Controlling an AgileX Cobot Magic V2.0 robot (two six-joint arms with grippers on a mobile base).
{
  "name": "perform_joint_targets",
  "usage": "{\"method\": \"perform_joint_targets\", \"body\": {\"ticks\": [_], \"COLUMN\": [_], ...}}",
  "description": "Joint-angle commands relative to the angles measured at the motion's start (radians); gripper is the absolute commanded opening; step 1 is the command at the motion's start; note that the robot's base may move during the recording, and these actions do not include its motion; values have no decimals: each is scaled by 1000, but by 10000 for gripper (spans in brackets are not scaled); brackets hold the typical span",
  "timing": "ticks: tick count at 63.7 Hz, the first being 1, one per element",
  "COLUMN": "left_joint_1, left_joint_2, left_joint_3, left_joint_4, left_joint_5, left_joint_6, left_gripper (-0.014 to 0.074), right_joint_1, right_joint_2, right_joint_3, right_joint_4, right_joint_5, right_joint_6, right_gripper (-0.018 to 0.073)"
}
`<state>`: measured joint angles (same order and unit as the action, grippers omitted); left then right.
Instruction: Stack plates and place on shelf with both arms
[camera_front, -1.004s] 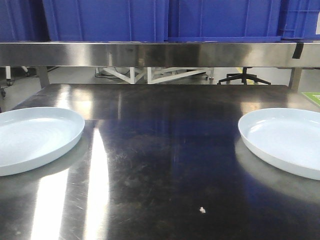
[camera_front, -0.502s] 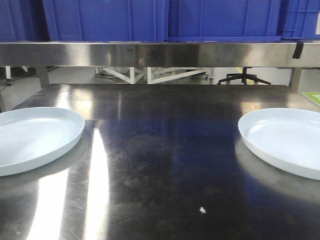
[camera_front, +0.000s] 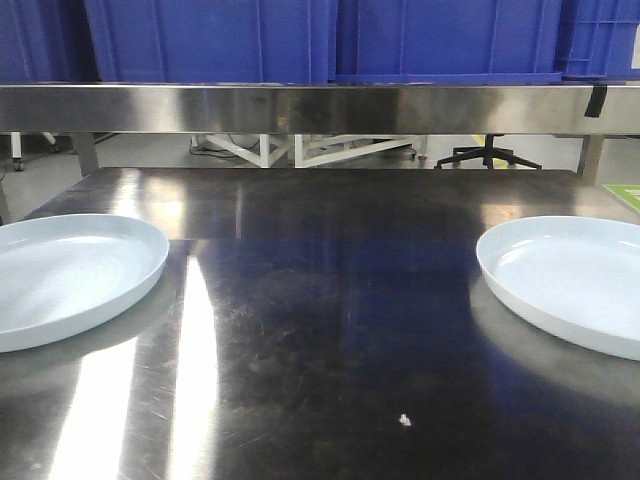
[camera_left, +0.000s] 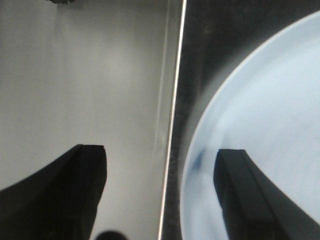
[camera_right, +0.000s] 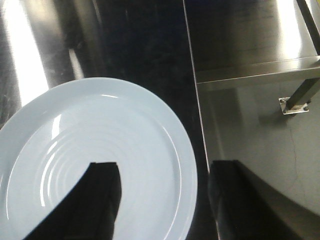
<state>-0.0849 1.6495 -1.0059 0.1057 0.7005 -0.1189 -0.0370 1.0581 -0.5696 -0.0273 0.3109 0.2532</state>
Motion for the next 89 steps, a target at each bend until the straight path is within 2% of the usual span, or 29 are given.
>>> {"method": "perform_joint_targets", "body": {"ticks": [1, 4, 5, 9, 10, 13, 23, 31, 39, 46, 55, 68, 89], "left_joint_1": [0, 0, 0, 0, 0, 0, -13, -55, -127, -216, -349, -458, -474], "left_joint_2": [-25, -25, -25, -27, -27, -32, -89, -155, -205, -205, -175, -54, 105], "left_joint_3": [-29, -29, -29, -33, -33, -43, -87, -133, -184, -224, -235, -284, -363], "left_joint_4": [-2, -4, -4, -5, -5, -15, -75, -106, -161, -210, -217, -233, -233], "left_joint_5": [-29, -26, -24, -12, -9, 2, 53, 75, 70, 58, -26, -69, -60], "left_joint_6": [-9, -12, -14, -19, -19, -19, -7, -3, -3, -3, -5, -5, -5], "left_gripper": [420, 319, 254, 84, 63, 118, 100, 100, 100, 100, 100, 100, 100], "right_joint_1": [1, 1, 1, 1, 1, 1, 1, 1, 1, 1, 1, 1, 1], "right_joint_2": [-11, -11, -11, -11, -11, -11, -11, -11, -11, -11, -11, -11, -11], "right_joint_3": [-35, -35, -35, -35, -35, -35, -35, -35, -35, -35, -35, -35, -35], "right_joint_4": [-3, -3, -3, -3, -3, -3, -3, -3, -3, -3, -3, -3, -3], "right_joint_5": [-61, -61, -61, -61, -61, -61, -57, -49, -44, -41, -31, -15, -13], "right_joint_6": [-10, -10, -10, -10, -10, -10, -10, -10, -10, -10, -10, -10, -10], "right_gripper": [498, 498, 498, 498, 498, 498, 498, 498, 498, 498, 498, 498, 498]}}
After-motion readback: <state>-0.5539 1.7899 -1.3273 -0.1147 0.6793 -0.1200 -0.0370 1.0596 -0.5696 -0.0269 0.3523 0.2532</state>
